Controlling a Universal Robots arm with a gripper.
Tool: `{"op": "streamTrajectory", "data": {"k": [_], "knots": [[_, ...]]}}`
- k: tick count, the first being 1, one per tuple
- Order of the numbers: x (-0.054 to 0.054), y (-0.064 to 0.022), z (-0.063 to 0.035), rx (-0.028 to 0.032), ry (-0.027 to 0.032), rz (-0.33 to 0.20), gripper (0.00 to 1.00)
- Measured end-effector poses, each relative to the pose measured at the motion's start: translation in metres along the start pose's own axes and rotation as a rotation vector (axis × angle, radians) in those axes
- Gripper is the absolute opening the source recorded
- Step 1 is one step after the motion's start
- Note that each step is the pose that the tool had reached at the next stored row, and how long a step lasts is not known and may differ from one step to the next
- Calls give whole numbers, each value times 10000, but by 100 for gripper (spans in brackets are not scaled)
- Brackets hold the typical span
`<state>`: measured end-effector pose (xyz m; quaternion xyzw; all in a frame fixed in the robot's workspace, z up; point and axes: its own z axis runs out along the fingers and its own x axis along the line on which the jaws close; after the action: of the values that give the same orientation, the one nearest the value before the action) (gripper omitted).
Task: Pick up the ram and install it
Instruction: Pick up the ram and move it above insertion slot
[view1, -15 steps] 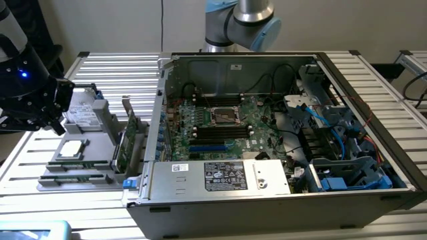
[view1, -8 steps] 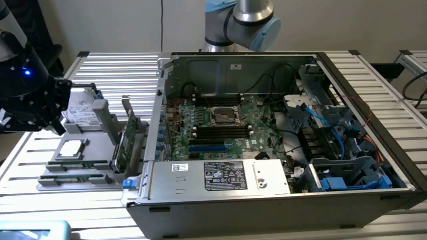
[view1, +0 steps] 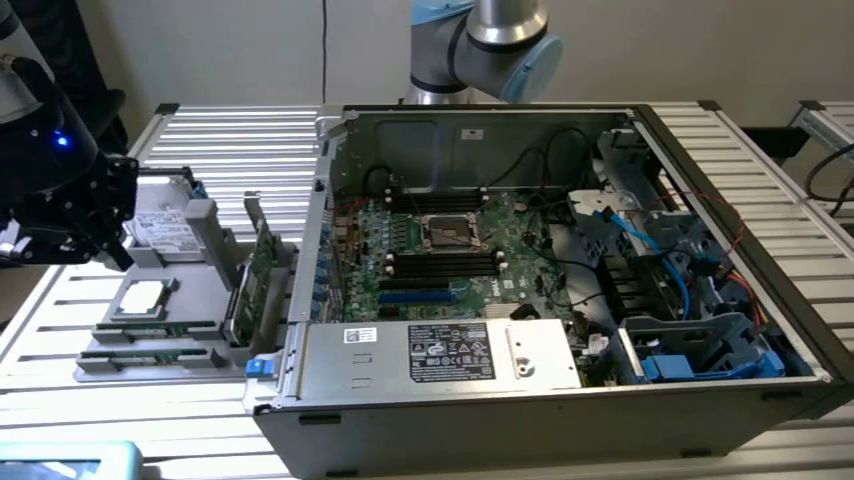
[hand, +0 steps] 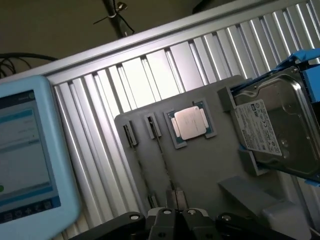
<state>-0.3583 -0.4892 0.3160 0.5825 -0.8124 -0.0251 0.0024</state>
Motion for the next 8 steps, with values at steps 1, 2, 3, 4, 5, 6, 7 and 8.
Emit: {"op": "streamTrajectory", "data": {"k": [1,2,3,4,5,6,7,8], "knots": [[0,0,0,14,2,-191,11],[0,0,0,24,5,-379,11],[0,0,0,34,8,-557,11],[0,0,0,37,10,-700,11],[0,0,0,38,10,-713,11],[0,0,0,38,11,-713,11],[0,0,0,38,11,-713,11],[0,0,0,38,11,-713,11]]}}
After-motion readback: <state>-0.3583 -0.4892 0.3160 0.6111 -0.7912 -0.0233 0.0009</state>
